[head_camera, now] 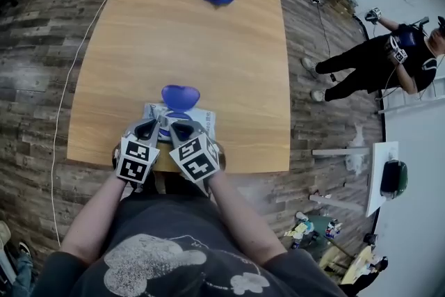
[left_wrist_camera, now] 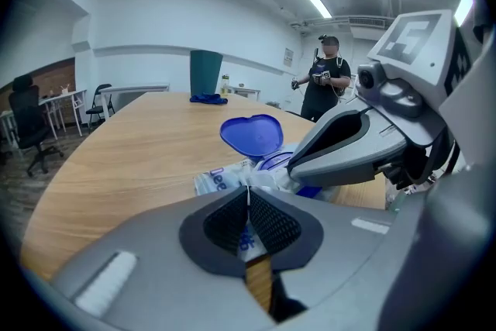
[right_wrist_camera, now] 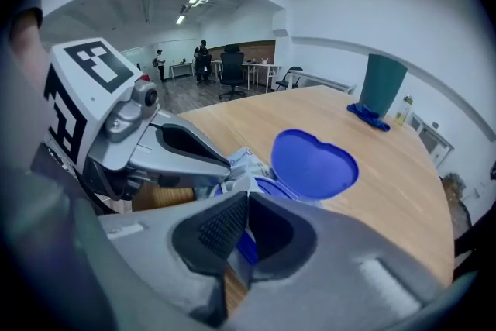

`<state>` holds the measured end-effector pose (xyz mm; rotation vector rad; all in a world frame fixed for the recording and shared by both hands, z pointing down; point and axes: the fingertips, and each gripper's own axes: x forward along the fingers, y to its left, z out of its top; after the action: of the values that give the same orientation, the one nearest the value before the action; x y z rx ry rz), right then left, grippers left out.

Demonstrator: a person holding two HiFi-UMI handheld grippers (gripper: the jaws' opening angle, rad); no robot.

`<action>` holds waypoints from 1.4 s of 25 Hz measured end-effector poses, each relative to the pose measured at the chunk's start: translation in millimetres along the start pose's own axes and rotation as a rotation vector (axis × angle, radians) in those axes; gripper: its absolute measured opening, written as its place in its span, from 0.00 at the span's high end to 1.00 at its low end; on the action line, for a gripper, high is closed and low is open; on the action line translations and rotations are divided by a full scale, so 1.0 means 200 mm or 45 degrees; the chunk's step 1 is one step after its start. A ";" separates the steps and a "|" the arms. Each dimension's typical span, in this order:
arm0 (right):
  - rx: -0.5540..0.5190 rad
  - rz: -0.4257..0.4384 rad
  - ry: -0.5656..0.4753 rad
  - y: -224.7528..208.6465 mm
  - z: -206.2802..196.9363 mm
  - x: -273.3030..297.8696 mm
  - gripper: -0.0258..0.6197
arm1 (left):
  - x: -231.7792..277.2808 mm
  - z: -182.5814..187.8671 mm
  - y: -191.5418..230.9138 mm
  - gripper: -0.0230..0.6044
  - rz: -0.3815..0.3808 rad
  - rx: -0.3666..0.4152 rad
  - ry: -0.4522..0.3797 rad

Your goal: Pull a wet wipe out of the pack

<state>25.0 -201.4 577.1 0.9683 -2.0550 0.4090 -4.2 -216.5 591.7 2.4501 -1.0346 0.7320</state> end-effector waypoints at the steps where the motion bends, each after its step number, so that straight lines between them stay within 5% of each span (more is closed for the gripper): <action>1: -0.002 -0.009 -0.003 0.01 0.01 -0.01 0.96 | 0.00 0.00 0.00 0.92 -0.002 0.001 0.001; 21: 0.166 -0.301 -0.303 -0.19 0.09 -0.52 0.96 | 0.00 0.03 0.01 0.91 -0.002 0.057 -0.050; 31: 0.193 -0.274 -0.435 -0.17 -0.09 -0.76 0.96 | -0.17 0.05 -0.10 0.78 0.052 0.053 -0.109; 35: 0.198 -0.275 -0.487 -0.11 -0.20 -0.88 0.96 | -0.33 0.02 -0.17 0.78 0.100 -0.054 -0.169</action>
<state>129.6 -105.1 463.5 1.4387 -2.2461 0.2878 -16.5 -159.5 543.9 2.4611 -1.1887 0.5717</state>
